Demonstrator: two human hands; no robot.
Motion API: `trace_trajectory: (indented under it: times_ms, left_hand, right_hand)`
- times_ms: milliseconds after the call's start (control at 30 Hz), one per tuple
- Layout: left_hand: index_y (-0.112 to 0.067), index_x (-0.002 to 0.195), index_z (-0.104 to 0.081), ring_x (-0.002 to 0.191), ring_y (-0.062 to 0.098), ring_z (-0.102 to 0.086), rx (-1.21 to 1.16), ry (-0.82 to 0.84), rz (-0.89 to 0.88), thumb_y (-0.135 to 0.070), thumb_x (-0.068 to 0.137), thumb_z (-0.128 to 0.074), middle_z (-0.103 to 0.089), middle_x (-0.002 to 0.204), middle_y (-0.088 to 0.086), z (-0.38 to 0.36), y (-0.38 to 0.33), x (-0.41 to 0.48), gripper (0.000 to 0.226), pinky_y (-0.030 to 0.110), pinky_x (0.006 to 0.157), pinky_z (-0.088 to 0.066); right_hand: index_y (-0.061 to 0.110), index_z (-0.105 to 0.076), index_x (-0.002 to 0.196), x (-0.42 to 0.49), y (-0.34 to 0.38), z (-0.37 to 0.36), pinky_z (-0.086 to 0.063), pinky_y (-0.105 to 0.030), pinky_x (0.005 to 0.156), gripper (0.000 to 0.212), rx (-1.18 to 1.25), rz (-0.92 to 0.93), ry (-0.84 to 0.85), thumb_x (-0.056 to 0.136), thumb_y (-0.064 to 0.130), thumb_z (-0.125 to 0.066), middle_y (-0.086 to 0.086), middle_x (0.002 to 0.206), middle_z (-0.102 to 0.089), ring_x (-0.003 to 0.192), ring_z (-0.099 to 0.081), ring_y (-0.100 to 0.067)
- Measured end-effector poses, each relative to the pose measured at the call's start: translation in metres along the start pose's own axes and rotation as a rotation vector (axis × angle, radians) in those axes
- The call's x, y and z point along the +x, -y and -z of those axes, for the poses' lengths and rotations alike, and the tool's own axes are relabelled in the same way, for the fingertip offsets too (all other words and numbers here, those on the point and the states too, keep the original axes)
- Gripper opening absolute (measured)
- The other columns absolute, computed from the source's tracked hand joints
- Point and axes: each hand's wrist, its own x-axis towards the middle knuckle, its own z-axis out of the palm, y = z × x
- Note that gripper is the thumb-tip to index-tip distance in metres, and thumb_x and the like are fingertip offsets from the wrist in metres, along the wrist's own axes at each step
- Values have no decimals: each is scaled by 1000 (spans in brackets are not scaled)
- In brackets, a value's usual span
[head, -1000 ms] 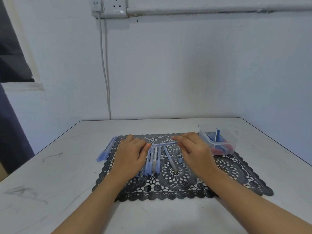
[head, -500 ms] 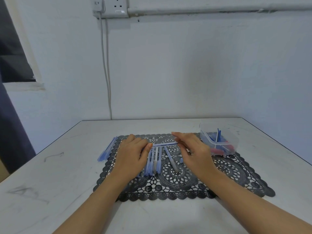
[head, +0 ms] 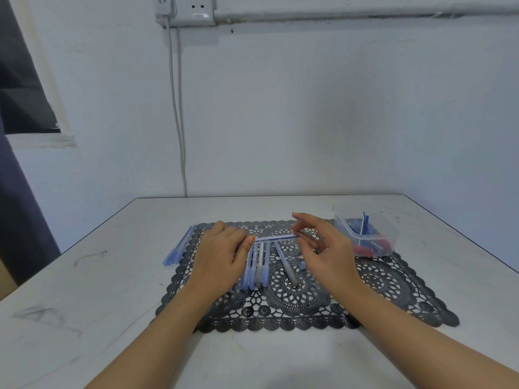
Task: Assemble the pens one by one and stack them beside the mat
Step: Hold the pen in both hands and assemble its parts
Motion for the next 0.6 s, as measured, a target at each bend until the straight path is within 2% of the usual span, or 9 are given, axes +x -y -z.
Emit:
trace_trajectory:
  times_ms: [133, 300, 400, 433, 533, 600]
  left_hand:
    - [-32, 72, -41, 67, 14, -35, 5, 1, -1, -37, 94, -37, -30, 58, -20, 0, 0, 0, 23, 28, 63, -28]
    - [-25, 72, -52, 68, 13, -36, 16, 2, 7, -38, 93, -36, -35, 61, -18, -1, 3, 0, 30, 28, 63, -29]
    - [-22, 73, -56, 69, 13, -36, 19, -2, 17, -38, 94, -36, -34, 62, -18, -2, 6, 0, 33, 28, 63, -29]
    - [-22, 74, -57, 69, 13, -35, 20, -1, 21, -39, 94, -35, -33, 62, -19, -2, 7, 0, 34, 28, 63, -30]
    - [-20, 75, -58, 68, 13, -35, 29, -2, 22, -39, 94, -34, -34, 62, -18, -4, 9, 0, 36, 28, 63, -30]
    - [-21, 75, -58, 68, 13, -35, 33, 1, 25, -39, 94, -34, -34, 62, -18, -4, 10, 0, 36, 28, 63, -30]
  right_hand:
    - [22, -62, 111, 2, 2, -1, -51, -17, 82, 48, 130, -208, -17, 80, -15, -57, -2, 93, -64, 93, -63, -3]
    - [24, -63, 103, 5, -3, 0, -54, -20, 79, 48, 183, -290, -28, 80, -17, -56, -5, 92, -65, 90, -63, -3]
    - [26, -66, 96, 7, -8, 5, -57, -30, 74, 49, 129, -351, -28, 80, -17, -50, -1, 92, -67, 86, -66, -10]
    - [28, -66, 91, 9, -10, 8, -57, -30, 72, 49, 66, -368, -10, 79, -16, -50, 2, 92, -67, 84, -67, -12]
    - [33, -65, 81, 12, -12, 14, -49, -10, 65, 40, -230, -383, 168, 82, -6, -55, 11, 89, -67, 81, -64, -3]
    - [29, -69, 85, 12, -13, 15, -42, -3, 64, 27, -373, -377, 321, 83, 4, -60, 13, 87, -65, 80, -59, 4]
